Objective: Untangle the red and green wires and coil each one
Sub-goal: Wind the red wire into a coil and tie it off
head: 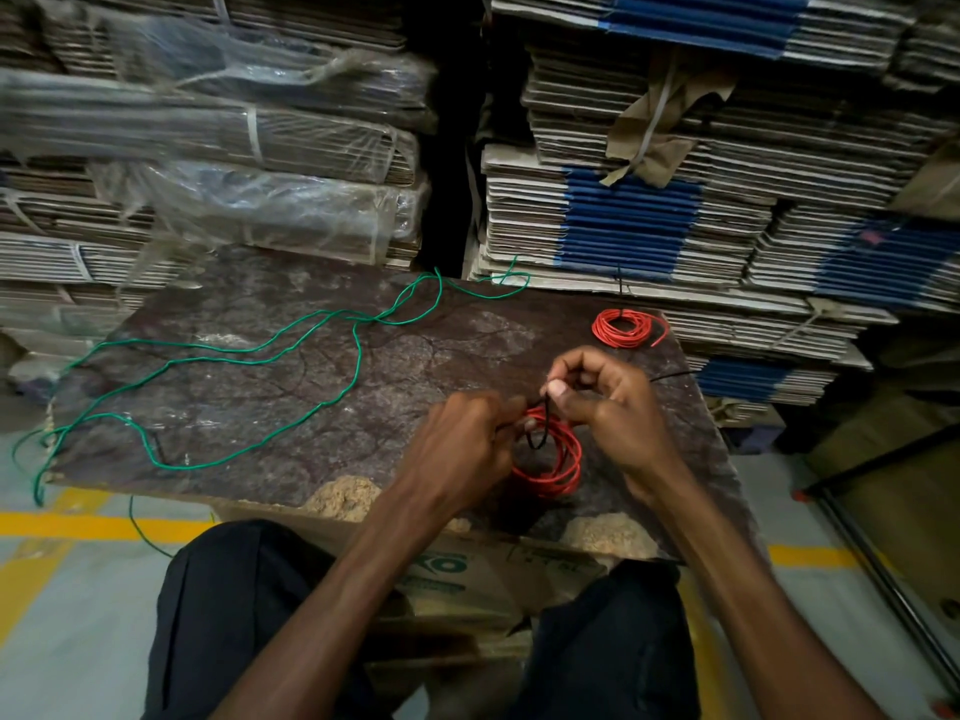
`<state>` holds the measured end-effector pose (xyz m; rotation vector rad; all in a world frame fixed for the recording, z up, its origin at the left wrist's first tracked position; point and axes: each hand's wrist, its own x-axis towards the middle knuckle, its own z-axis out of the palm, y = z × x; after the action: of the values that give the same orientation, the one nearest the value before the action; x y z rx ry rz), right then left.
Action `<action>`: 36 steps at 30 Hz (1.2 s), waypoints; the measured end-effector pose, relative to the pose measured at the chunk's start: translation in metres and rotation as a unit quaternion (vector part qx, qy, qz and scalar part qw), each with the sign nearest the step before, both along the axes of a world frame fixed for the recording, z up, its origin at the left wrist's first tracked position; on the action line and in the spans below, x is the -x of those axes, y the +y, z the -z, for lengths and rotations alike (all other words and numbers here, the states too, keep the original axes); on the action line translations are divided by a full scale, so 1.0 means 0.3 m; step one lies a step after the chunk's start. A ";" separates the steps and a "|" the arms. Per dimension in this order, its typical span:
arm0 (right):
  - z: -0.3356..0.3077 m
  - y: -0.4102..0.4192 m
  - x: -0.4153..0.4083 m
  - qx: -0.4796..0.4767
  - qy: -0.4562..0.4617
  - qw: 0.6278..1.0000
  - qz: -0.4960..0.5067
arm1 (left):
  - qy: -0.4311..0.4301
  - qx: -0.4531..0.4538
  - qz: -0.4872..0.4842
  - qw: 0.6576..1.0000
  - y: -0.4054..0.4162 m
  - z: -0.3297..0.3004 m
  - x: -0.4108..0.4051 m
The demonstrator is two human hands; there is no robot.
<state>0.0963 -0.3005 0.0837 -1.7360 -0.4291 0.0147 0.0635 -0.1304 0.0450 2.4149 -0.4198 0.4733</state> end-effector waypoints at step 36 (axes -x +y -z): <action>-0.052 0.022 -0.034 -0.008 -0.031 0.996 0.078 | 0.003 0.033 0.001 0.999 0.060 -0.013 -0.011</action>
<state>0.1063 -0.2939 0.0992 -1.7530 -0.3367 -0.1557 0.0669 -0.1124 0.0488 2.3525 -0.3971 0.4712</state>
